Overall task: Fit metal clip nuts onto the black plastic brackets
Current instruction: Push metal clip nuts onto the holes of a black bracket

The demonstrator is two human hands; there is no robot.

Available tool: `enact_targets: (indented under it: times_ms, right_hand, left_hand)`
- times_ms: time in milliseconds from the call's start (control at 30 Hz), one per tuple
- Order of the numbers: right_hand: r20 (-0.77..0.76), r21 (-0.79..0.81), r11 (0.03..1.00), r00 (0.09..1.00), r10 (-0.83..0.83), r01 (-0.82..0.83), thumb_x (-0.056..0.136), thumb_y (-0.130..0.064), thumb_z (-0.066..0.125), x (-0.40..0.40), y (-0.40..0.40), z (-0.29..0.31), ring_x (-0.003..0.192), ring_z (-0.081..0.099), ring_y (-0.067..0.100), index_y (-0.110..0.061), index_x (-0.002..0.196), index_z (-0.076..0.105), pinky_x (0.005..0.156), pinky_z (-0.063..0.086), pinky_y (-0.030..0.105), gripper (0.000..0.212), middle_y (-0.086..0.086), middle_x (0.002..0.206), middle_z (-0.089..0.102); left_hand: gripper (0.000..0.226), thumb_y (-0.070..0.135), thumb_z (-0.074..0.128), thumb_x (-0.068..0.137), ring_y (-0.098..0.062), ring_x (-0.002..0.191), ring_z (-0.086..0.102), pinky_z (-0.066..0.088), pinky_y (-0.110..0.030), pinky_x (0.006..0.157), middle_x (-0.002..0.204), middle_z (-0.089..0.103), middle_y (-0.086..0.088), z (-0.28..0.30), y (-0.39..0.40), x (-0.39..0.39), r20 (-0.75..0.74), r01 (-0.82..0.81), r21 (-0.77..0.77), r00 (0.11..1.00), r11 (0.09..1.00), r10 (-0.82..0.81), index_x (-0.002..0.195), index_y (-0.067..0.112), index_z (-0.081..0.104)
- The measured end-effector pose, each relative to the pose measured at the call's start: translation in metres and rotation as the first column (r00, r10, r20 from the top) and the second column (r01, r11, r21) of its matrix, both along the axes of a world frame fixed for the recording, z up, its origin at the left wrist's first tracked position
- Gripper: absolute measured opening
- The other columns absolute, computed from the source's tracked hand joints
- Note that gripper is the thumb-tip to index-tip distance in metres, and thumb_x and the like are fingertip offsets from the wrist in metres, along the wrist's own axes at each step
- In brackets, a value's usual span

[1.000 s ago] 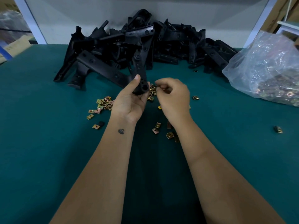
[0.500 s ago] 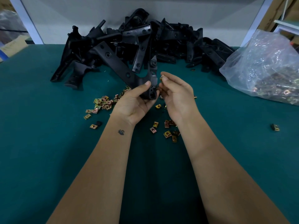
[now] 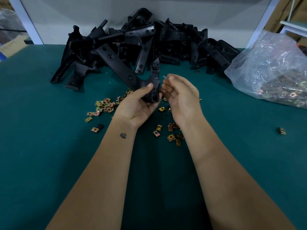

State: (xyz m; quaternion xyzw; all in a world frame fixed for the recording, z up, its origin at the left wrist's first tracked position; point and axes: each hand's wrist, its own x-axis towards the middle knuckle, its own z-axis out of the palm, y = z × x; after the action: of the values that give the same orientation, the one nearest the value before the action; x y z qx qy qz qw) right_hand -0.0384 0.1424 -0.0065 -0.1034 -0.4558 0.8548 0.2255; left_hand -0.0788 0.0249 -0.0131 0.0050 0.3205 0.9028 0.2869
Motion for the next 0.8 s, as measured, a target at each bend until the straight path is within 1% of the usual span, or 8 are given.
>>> enact_targets:
  times_ms: [100, 200, 267, 367, 467, 567, 700, 800]
  right_hand:
    - [0.002, 0.057, 0.998, 1.0, -0.013, 0.013, 0.09, 0.004, 0.062, -0.0008, -0.0008, 0.0006, 0.072, 0.064, 0.015, -0.007, 0.086, 0.068, 0.075, 0.055, 0.026, 0.014, 0.005, 0.078, 0.068]
    - [0.01, 0.098, 0.995, 1.0, -0.007, 0.006, 0.088, 0.008, 0.061, -0.0004, -0.0014, 0.0009, 0.072, 0.063, 0.014, -0.007, 0.085, 0.067, 0.073, 0.054, 0.025, 0.016, 0.004, 0.078, 0.066]
    - [0.008, 0.108, 0.994, 1.0, 0.005, -0.006, 0.087, 0.009, 0.061, -0.0001, -0.0015, 0.0012, 0.07, 0.062, 0.013, -0.007, 0.085, 0.067, 0.07, 0.053, 0.023, 0.017, 0.004, 0.077, 0.066]
    - [-0.001, 0.122, 0.992, 1.0, 0.018, -0.018, 0.087, 0.01, 0.059, 0.0, -0.0011, 0.0018, 0.07, 0.061, 0.013, -0.007, 0.084, 0.067, 0.071, 0.052, 0.025, 0.019, 0.004, 0.076, 0.066]
    - [0.003, 0.119, 0.993, 1.0, 0.019, -0.019, 0.087, 0.01, 0.059, 0.0, -0.001, 0.0021, 0.07, 0.061, 0.014, -0.008, 0.082, 0.068, 0.072, 0.052, 0.026, 0.021, 0.004, 0.076, 0.066]
    - [0.009, 0.083, 0.997, 1.0, -0.001, 0.0, 0.087, 0.01, 0.057, -0.0005, -0.0003, 0.0012, 0.074, 0.06, 0.017, -0.008, 0.081, 0.068, 0.074, 0.052, 0.027, 0.022, 0.007, 0.079, 0.066]
    - [0.016, 0.09, 0.996, 1.0, -0.008, 0.007, 0.087, 0.01, 0.057, -0.0008, 0.0, 0.0006, 0.075, 0.061, 0.019, -0.007, 0.082, 0.068, 0.074, 0.052, 0.028, 0.021, 0.007, 0.079, 0.067]
    - [0.001, 0.095, 0.995, 1.0, 0.013, -0.013, 0.087, 0.01, 0.056, -0.0007, -0.0023, 0.0014, 0.071, 0.063, 0.016, -0.007, 0.081, 0.067, 0.069, 0.053, 0.025, 0.021, 0.007, 0.079, 0.069]
  left_hand:
    - [0.01, 0.005, 0.065, 0.085, -0.018, 0.073, 0.071, 0.059, -0.026, 0.067, 0.087, 0.073, -0.01, 0.0004, -0.0005, 0.0002, 0.001, -0.007, 0.003, 1.0, 1.0, 0.007, 0.095, 0.005, 0.063]
    - [0.028, 0.007, 0.07, 0.073, -0.018, 0.078, 0.07, 0.059, -0.026, 0.069, 0.096, 0.07, -0.01, 0.0001, -0.0012, -0.0002, -0.01, 0.002, -0.006, 1.0, 1.0, -0.002, 0.099, 0.005, 0.062]
    - [0.035, 0.007, 0.07, 0.071, -0.018, 0.078, 0.07, 0.058, -0.026, 0.07, 0.098, 0.069, -0.01, -0.0007, -0.0009, -0.0001, -0.019, 0.016, -0.017, 1.0, 1.0, -0.016, 0.104, 0.005, 0.061]
    - [0.038, 0.007, 0.069, 0.071, -0.017, 0.077, 0.07, 0.058, -0.026, 0.068, 0.097, 0.07, -0.009, -0.0014, -0.0009, -0.0007, -0.023, 0.029, -0.028, 0.999, 0.999, -0.029, 0.108, 0.005, 0.06]
    - [0.031, 0.009, 0.07, 0.074, -0.017, 0.079, 0.07, 0.058, -0.025, 0.067, 0.096, 0.071, -0.009, -0.0026, -0.0011, -0.0014, -0.039, 0.037, -0.048, 0.998, 0.998, -0.039, 0.104, 0.005, 0.062]
    - [0.021, 0.015, 0.071, 0.077, -0.015, 0.073, 0.07, 0.057, -0.025, 0.064, 0.088, 0.074, -0.007, -0.0033, 0.0, -0.0011, -0.048, 0.03, -0.046, 0.998, 0.998, -0.032, 0.096, 0.007, 0.065]
    - [0.012, 0.015, 0.067, 0.087, -0.014, 0.072, 0.07, 0.056, -0.024, 0.062, 0.086, 0.074, -0.005, -0.0036, 0.0012, -0.0013, -0.049, 0.018, -0.054, 0.999, 0.998, -0.021, 0.096, 0.007, 0.066]
    - [0.006, 0.013, 0.063, 0.092, -0.013, 0.071, 0.071, 0.058, -0.024, 0.064, 0.083, 0.074, -0.004, -0.0035, 0.0022, -0.0005, -0.064, 0.023, -0.078, 0.998, 0.997, -0.028, 0.092, 0.008, 0.067]
